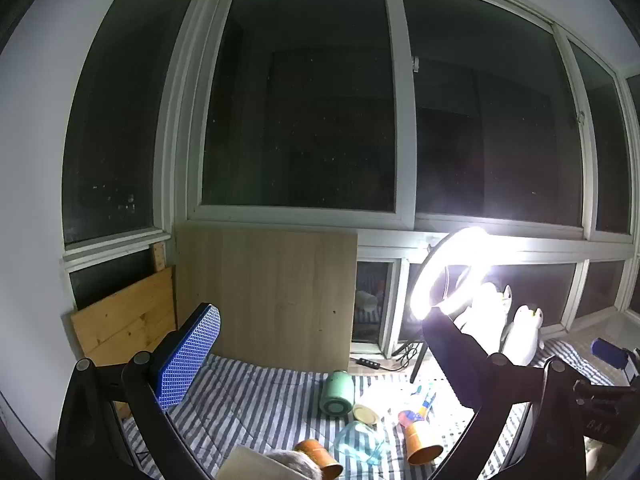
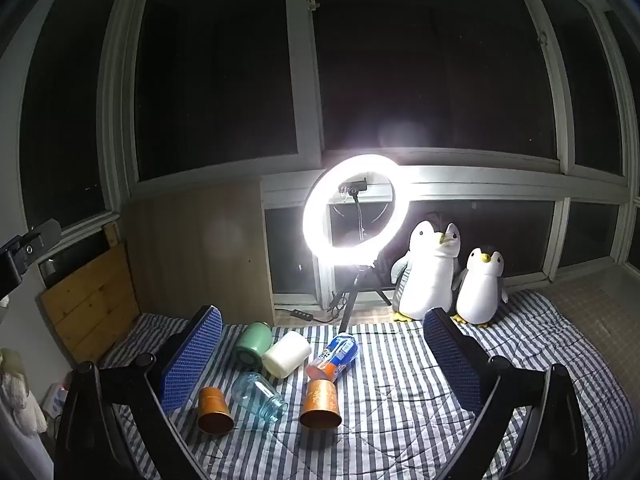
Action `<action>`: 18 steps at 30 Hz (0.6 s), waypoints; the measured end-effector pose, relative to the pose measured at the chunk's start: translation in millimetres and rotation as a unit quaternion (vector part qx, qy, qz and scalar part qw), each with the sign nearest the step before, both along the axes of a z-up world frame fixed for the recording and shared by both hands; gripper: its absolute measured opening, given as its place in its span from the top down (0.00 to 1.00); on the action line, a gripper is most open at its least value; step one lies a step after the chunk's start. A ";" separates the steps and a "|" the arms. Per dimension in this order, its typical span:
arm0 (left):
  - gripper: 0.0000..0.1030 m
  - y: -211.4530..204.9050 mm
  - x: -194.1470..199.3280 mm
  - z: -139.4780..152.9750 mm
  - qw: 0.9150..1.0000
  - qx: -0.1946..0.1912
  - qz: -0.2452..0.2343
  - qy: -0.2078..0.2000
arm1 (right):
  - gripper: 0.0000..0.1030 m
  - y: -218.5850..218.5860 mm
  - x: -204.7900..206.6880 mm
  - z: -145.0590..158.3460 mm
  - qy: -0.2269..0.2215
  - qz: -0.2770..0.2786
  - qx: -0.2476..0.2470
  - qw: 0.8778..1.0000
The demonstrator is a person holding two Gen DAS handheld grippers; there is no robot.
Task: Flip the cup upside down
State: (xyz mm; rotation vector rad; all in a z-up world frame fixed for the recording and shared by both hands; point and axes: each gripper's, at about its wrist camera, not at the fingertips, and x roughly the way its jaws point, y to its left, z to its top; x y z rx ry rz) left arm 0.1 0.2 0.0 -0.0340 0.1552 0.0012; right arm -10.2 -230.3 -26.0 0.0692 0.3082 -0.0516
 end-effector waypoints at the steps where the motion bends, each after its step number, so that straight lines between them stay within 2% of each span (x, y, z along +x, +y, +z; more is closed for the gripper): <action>1: 0.00 -0.1 0.0 0.0 1.000 0.002 0.000 0.000 | 0.03 0.6 -0.3 -0.6 -0.002 0.001 -0.003 1.000; 7: 0.00 5.2 2.9 -0.3 1.000 -0.003 -0.004 0.007 | 0.03 2.6 -0.1 -4.9 -0.001 0.000 -0.003 1.000; 12: 0.00 13.7 5.6 -4.7 1.000 -0.008 -0.001 0.014 | 0.03 -1.1 0.7 5.4 -0.002 0.001 -0.004 1.000; 18: 0.00 8.2 9.2 -8.1 1.000 -0.003 0.009 0.020 | 0.03 -0.7 -0.4 1.9 -0.004 -0.001 -0.004 1.000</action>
